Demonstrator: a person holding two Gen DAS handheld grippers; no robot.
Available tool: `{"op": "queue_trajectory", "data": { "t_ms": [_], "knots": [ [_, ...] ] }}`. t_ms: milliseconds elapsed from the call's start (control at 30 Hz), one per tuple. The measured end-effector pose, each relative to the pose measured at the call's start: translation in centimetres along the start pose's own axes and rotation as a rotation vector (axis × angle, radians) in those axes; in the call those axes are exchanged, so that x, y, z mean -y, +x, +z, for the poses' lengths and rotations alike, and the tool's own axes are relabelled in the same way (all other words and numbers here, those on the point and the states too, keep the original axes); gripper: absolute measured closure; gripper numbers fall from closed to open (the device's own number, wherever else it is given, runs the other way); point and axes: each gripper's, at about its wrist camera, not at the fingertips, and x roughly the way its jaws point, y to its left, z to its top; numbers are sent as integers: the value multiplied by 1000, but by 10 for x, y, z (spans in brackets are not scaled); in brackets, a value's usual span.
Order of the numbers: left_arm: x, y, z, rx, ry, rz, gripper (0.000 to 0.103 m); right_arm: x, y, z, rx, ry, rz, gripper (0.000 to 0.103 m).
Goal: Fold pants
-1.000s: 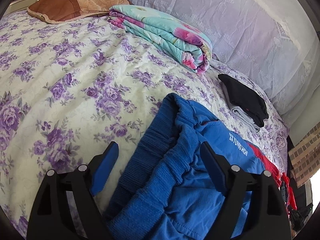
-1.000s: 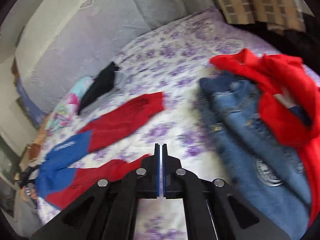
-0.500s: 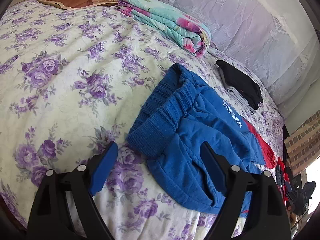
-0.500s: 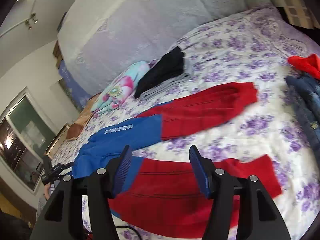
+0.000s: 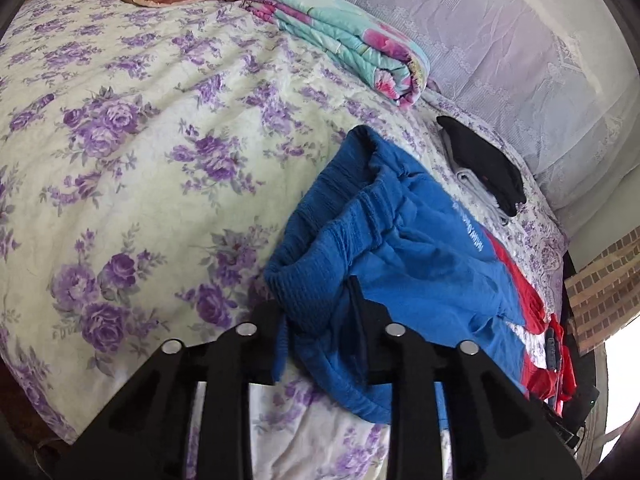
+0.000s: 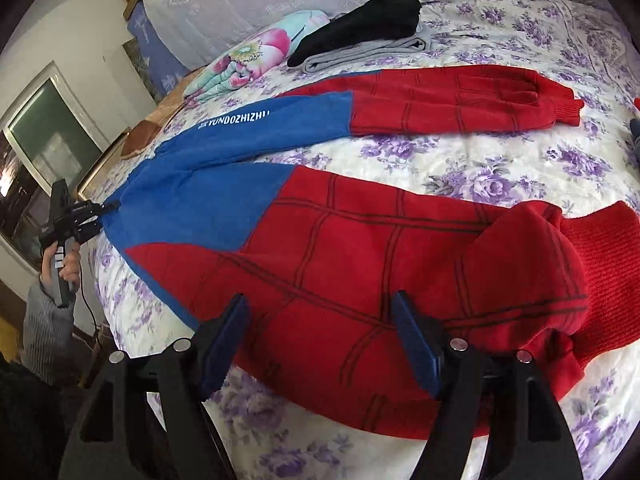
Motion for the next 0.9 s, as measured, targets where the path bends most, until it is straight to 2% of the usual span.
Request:
{"op": "queue_trajectory", "data": {
  "t_ms": [67, 133, 200, 267, 333, 400, 467, 600, 767, 900],
  "knots": [
    [0, -6, 2, 28, 9, 17, 55, -4, -4, 1, 1, -7, -9, 24],
    [5, -24, 8, 140, 23, 105, 23, -9, -12, 4, 36, -16, 13, 24],
    [13, -40, 20, 240, 56, 153, 18, -9, -22, 11, 100, -18, 49, 21],
    [26, -40, 40, 248, 109, 127, 17, -5, -28, 19, 169, 8, 83, 11],
    [44, -25, 62, 230, 175, 115, 17, 1, -28, 24, 216, 56, 98, 10],
    [63, 0, 82, 196, 261, 115, 16, 5, -23, 27, 218, 109, 115, 10],
    [75, 26, 99, 160, 292, 124, 16, 8, -18, 30, 205, 145, 128, 10],
    [78, 78, 121, 37, 251, 72, 16, 12, -14, 31, 217, 174, 119, 10],
    [67, 105, 119, -1, 197, 68, 17, 20, -10, 36, 218, 231, 147, 10],
    [58, 107, 116, 7, 161, 30, 30, 25, -3, 46, 207, 270, 173, 10]
  ]
}}
